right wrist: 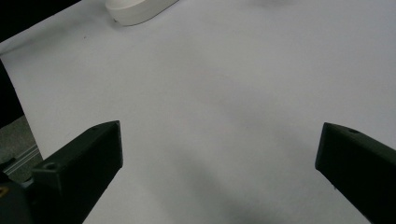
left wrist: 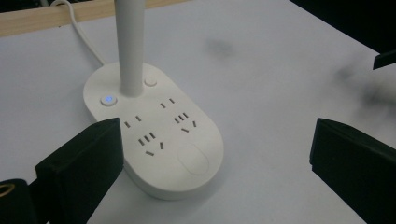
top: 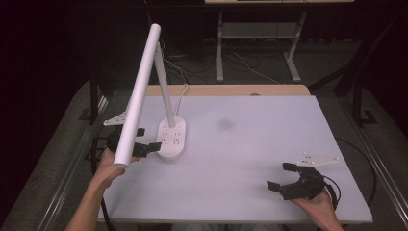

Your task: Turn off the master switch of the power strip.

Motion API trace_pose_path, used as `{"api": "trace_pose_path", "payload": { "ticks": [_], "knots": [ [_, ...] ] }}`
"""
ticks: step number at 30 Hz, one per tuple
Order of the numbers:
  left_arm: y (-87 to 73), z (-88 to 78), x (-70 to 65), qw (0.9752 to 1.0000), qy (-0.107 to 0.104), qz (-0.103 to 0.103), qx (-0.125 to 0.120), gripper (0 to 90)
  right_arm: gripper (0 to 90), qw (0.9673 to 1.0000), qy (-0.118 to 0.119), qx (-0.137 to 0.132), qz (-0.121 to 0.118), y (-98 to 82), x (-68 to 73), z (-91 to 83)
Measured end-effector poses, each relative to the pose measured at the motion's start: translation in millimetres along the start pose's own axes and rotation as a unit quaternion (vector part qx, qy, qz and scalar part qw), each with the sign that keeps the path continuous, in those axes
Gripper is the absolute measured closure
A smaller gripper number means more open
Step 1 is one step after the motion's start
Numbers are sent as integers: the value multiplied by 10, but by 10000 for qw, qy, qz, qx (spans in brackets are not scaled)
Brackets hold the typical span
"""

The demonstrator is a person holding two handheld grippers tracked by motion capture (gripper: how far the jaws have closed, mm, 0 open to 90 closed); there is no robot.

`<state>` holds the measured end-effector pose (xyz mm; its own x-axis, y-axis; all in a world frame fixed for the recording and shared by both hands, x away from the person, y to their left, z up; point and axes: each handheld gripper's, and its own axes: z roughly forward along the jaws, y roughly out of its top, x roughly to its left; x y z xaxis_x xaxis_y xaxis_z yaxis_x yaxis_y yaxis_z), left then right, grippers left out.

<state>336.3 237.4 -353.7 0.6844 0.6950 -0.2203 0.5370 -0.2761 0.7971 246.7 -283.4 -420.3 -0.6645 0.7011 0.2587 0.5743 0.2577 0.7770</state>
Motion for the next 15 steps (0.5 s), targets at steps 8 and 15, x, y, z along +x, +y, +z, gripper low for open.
{"api": "trace_pose_path", "payload": {
  "ticks": [8,15],
  "knots": [
    [57,56,98,10000,34,-64,67,21,1,10000,-3,8,19,-5,-2,-5],
    [77,85,176,9998,86,-106,127,21,0,10000,-4,16,17,-4,-3,-9]
  ]
}}
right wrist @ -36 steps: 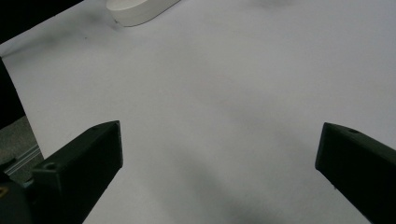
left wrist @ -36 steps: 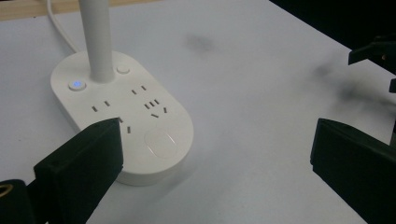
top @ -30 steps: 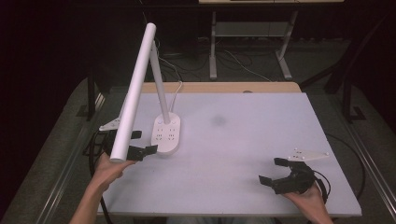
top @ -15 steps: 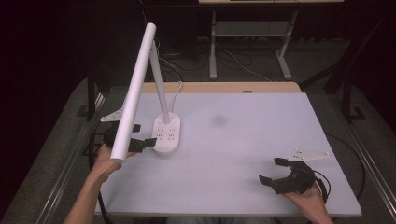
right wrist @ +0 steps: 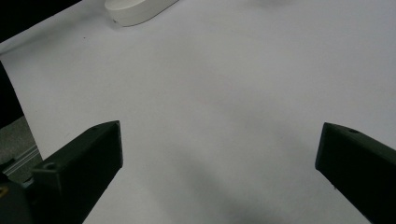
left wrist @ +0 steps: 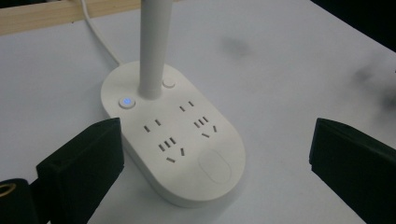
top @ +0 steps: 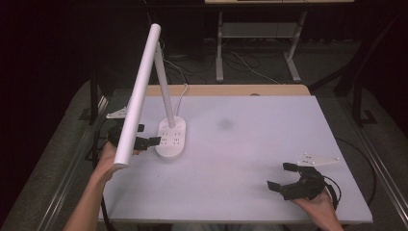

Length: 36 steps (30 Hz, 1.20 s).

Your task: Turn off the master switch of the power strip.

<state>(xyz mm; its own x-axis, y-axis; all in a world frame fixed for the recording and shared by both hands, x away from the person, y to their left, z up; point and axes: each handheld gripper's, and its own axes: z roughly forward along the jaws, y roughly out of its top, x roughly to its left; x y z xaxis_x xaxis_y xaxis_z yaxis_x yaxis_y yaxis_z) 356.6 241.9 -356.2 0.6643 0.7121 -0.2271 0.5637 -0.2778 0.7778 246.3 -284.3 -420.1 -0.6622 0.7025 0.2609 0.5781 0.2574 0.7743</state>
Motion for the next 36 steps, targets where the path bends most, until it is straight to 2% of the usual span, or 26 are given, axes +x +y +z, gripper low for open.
{"api": "trace_pose_path", "payload": {
  "ticks": [7,8,9,10,21,26,31,36],
  "knots": [
    [62,15,67,10000,56,-45,6,22,1,10000,-6,-2,-34,-3,0,10],
    [76,18,82,10000,56,2,29,22,1,10000,-5,0,-37,-4,0,11],
    [87,23,86,10000,64,-34,29,22,1,10000,-5,6,-40,-5,0,12],
    [100,29,104,10000,79,35,34,23,0,10000,-5,7,-38,-5,0,12],
    [195,105,223,9997,182,34,167,32,0,10000,13,28,-43,-6,0,18],
    [206,133,301,9995,254,-96,185,41,1,10000,8,34,-54,-8,1,23],
    [194,152,380,9989,308,-340,78,53,0,10000,17,55,-34,-9,2,23],
    [191,194,426,9984,358,-442,71,67,0,10000,23,58,-37,-8,-1,26]
  ]
}}
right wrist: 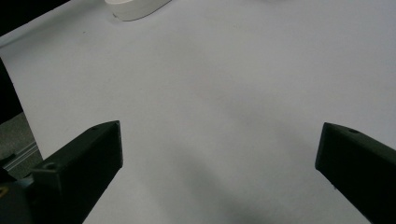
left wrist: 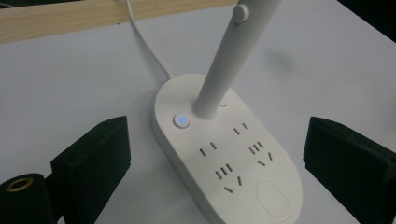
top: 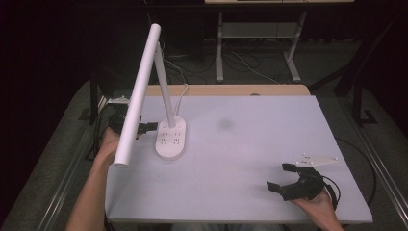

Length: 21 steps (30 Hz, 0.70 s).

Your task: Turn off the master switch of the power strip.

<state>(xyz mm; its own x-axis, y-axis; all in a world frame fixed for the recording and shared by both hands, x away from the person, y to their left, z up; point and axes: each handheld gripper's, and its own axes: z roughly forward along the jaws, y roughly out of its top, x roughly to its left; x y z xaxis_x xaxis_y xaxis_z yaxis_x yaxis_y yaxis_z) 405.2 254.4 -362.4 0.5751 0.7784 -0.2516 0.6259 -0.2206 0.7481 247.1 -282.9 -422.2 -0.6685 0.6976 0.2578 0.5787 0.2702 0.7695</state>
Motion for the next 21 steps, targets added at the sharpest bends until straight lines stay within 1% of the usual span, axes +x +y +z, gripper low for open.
{"api": "trace_pose_path", "payload": {
  "ticks": [1,2,3,6,8,9,15,16,19,21],
  "knots": [
    [1,8,12,10000,22,-8,11,72,0,10000,-4,5,-7,0,1,1],
    [-2,21,19,10000,41,-67,-2,76,1,10000,-4,5,-12,-1,1,2],
    [-1,28,40,10000,45,-42,19,81,0,10000,-5,9,-15,-2,3,2],
    [-9,44,85,9997,99,-204,16,101,0,10000,-9,6,-3,-2,2,-2],
    [-15,54,115,9996,116,-259,-10,117,1,10000,-24,-10,-8,-2,-6,-2],
    [-15,52,131,9995,100,-287,9,124,0,10000,-23,-13,-12,-2,-8,-2],
    [-16,75,209,9987,69,-495,-134,167,1,10000,-28,-6,-24,-4,-9,1],
    [-16,84,219,9986,62,-505,-167,186,1,10000,-30,-2,-19,-6,-9,3],
    [-14,103,228,9979,28,-599,-239,211,1,10000,-42,-1,-16,-8,-14,5],
    [-12,120,232,9980,23,-579,-238,232,1,10000,-40,-2,-7,-7,-17,5]
  ]
}}
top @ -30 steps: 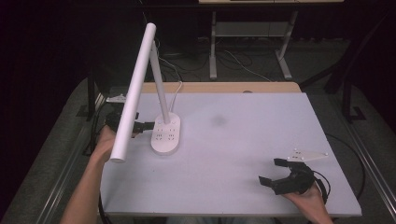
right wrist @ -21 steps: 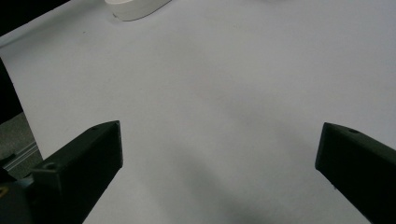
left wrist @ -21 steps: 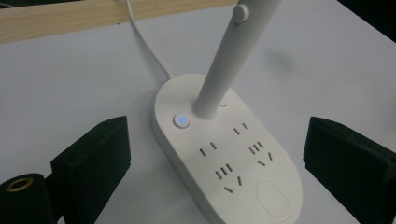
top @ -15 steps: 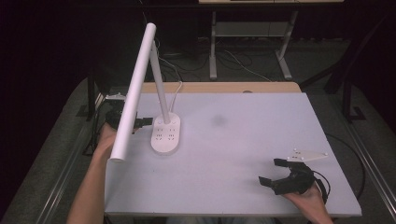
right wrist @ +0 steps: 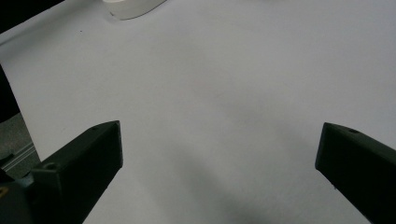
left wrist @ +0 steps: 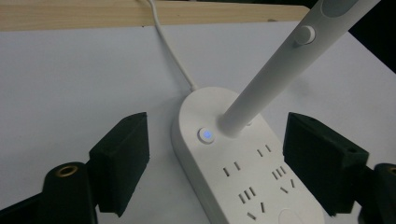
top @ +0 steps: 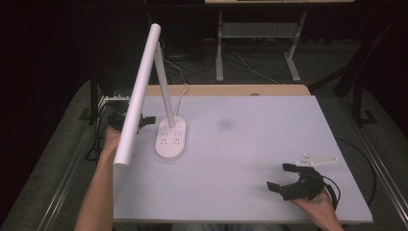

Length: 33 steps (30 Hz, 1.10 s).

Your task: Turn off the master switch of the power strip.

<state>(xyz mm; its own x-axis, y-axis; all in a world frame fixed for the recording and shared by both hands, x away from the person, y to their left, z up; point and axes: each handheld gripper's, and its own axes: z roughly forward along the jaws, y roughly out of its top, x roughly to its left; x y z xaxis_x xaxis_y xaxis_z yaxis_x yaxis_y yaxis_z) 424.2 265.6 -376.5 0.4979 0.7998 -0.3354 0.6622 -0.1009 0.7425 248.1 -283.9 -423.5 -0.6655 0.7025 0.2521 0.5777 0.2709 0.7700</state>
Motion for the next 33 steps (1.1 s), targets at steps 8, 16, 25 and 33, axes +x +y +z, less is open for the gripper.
{"api": "trace_pose_path", "payload": {
  "ticks": [8,16,25,33],
  "knots": [
    [-1,65,20,9997,-79,-127,-173,335,1,10000,-7,6,-5,-1,2,1],
    [-10,130,57,9994,-103,-216,-267,421,1,10000,-5,14,7,-3,-3,-2],
    [-20,189,104,9986,-156,-276,-418,495,1,10000,-31,18,20,-6,-8,-4],
    [-31,258,105,9987,-174,-295,-384,609,1,10000,-43,34,13,-8,-11,-1]
  ]
}}
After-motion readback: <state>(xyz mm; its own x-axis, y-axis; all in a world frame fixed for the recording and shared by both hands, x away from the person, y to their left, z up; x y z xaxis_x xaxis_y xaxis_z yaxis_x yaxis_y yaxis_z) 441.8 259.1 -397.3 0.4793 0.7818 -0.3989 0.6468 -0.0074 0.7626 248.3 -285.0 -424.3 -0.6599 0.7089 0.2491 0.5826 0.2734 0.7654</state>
